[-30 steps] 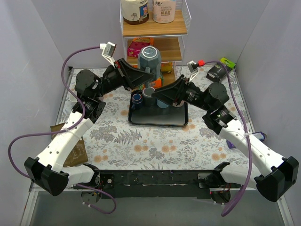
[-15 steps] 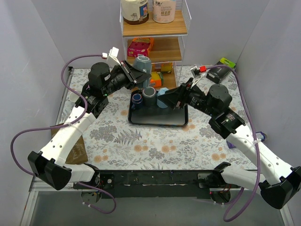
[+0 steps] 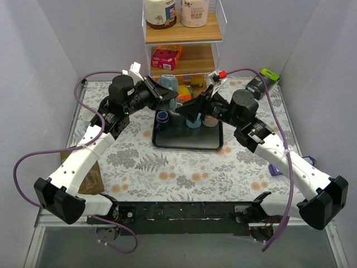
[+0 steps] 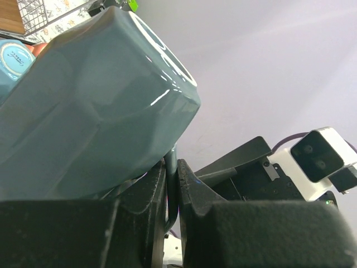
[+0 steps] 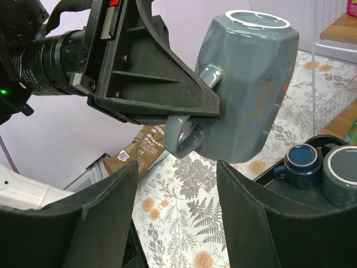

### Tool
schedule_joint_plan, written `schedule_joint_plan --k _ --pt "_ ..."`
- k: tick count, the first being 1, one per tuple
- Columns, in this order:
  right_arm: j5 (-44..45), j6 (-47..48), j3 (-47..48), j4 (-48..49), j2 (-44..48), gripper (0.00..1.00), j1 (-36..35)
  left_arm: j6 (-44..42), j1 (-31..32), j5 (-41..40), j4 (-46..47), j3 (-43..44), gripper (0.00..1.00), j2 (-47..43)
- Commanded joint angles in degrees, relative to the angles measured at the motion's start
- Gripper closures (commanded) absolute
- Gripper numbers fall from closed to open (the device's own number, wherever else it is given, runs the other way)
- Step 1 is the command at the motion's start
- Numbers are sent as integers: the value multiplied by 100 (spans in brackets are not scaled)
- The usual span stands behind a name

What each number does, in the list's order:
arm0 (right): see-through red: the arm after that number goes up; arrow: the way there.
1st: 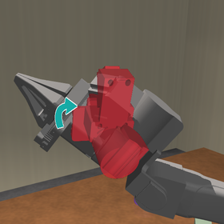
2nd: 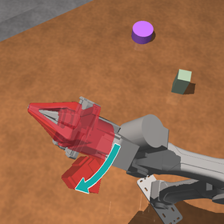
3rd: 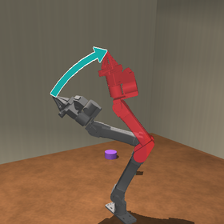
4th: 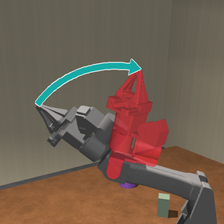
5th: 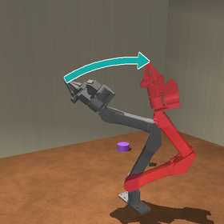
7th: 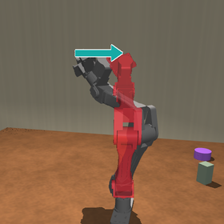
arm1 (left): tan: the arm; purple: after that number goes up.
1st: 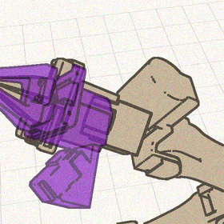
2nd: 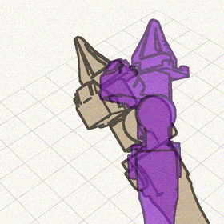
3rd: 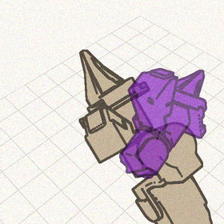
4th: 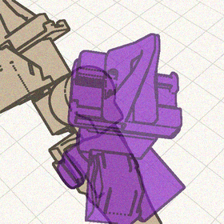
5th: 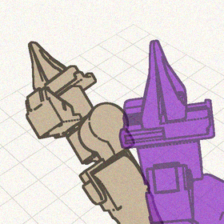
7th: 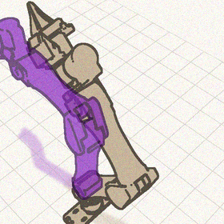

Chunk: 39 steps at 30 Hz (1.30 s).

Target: Turn the mug right side up

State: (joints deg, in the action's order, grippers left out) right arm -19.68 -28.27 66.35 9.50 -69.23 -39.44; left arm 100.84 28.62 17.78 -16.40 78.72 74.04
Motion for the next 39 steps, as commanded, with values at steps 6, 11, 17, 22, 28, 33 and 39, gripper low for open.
schedule_joint_plan --k 6,11,17,22,28,33,39 --pt "710 515 1011 -545 -432 33 -598 -20 47 -196 410 240 100 -259" --pt "1552 700 1336 -941 -714 35 -907 -169 73 -258 392 249 100 -215" --pt "2581 1042 1644 -1617 -952 40 -1162 -354 91 -319 269 276 100 -241" --pt "3286 1078 1838 -1863 -1145 40 -1355 -433 91 -337 155 311 100 -250" --pt "3980 920 1812 -1767 -1198 50 -1435 -521 91 -328 50 319 100 -259" --pt "4297 744 1768 -1714 -1180 62 -1435 -583 91 -328 6 328 100 -285" --pt "4517 542 1724 -1715 -1101 66 -1435 -618 91 -328 -3 258 100 -294"
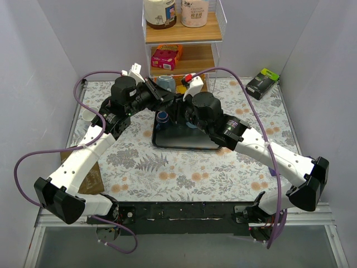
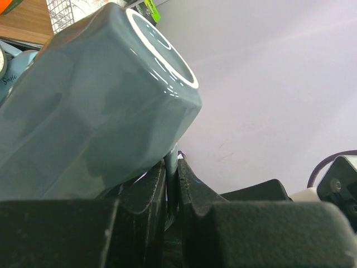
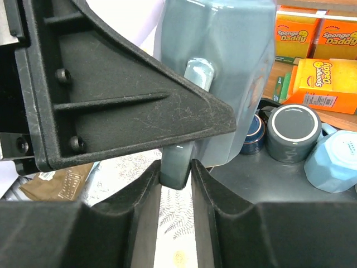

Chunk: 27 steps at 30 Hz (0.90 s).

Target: Turn the mug right side up

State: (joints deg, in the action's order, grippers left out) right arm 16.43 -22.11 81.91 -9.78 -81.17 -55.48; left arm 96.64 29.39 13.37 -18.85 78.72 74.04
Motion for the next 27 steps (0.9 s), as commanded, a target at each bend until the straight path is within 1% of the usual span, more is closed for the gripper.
schedule_joint_plan --k 1,3,6,10,14,18,21,22,23,24,25,27 --pt "950 -135 168 213 101 61 161 -207 14 114 242 258 100 -294" --pt "1020 -188 176 213 127 50 169 -216 14 122 233 232 100 -285" --pt "1152 -320 387 -14 -4 44 169 -216 6 149 242 214 100 -276" --pt "1284 -505 458 -86 -57 44 178 -216 14 158 250 205 100 -259" --pt "1355 -742 406 -86 -23 48 204 -207 23 175 268 162 100 -267" --pt "829 -1032 -7 440 276 50 389 -225 14 184 303 100 100 -285" --pt "380 -1409 -61 381 356 50 617 -233 23 201 329 56 100 -302" --pt "231 -1671 -87 389 373 50 713 -233 15 193 347 56 100 -302" --pt "-127 -1822 -140 424 408 49 906 -251 23 201 356 30 100 -302" --pt "-279 -1936 -201 468 417 49 986 -242 15 202 347 21 100 -302" --pt "-367 -2094 -236 460 426 48 1048 -251 23 210 347 12 100 -302" --pt "-316 -2096 -211 398 400 48 1084 -233 23 210 365 -6 100 -294"
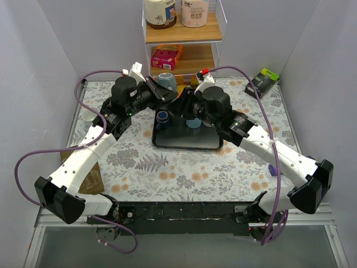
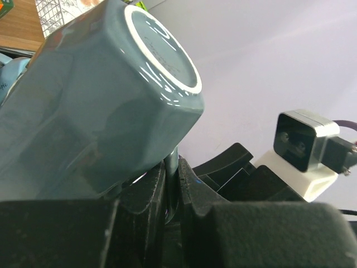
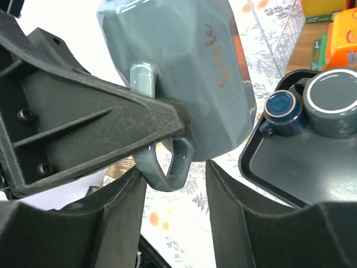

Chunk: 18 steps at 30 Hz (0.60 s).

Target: Turn the mug right side up

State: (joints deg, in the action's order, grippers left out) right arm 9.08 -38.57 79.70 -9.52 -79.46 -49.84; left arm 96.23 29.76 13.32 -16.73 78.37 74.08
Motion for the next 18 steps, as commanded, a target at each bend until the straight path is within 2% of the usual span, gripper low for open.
schedule_joint_plan --k 1,5,9,13,18 --pt "445 -467 54 328 229 47 520 -192 -14 215 153 21 100 -298" --pt "638 -512 151 135 142 47 520 -201 -14 232 153 12 100 -272" --pt "849 -389 221 82 80 53 520 -166 4 224 153 -6 100 -228" --pt "946 128 248 257 27 58 467 -95 12 276 83 90 100 -97" --pt "1034 762 247 433 -8 57 309 -121 13 268 -137 310 100 62"
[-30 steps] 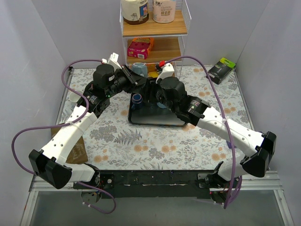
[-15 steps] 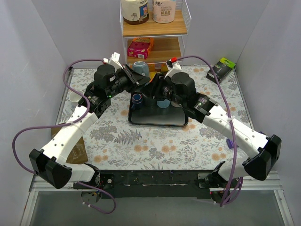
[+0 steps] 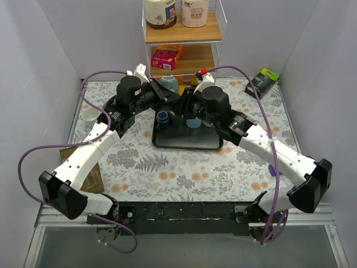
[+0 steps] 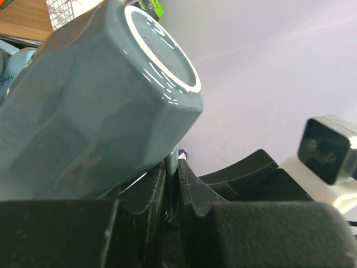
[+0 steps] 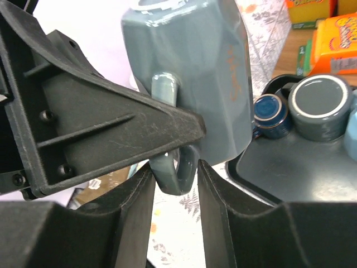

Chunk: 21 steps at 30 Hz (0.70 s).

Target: Turn the mug right side up

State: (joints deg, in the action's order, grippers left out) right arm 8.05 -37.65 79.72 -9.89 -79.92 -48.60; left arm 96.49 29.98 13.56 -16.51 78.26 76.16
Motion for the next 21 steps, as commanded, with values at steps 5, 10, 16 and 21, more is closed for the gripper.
schedule_joint_plan --k 5,10,16,21 --pt "1146 1101 447 383 -128 72 79 -157 -1 278 -194 365 100 -58" --pt "1023 1041 781 23 -375 99 79 -192 -1 331 -194 427 100 65" --pt "970 812 1080 -346 -516 99 87 -332 -1 270 -194 418 84 101" --pt "751 444 1213 -707 -534 99 271 -534 -1 86 -203 348 55 118"
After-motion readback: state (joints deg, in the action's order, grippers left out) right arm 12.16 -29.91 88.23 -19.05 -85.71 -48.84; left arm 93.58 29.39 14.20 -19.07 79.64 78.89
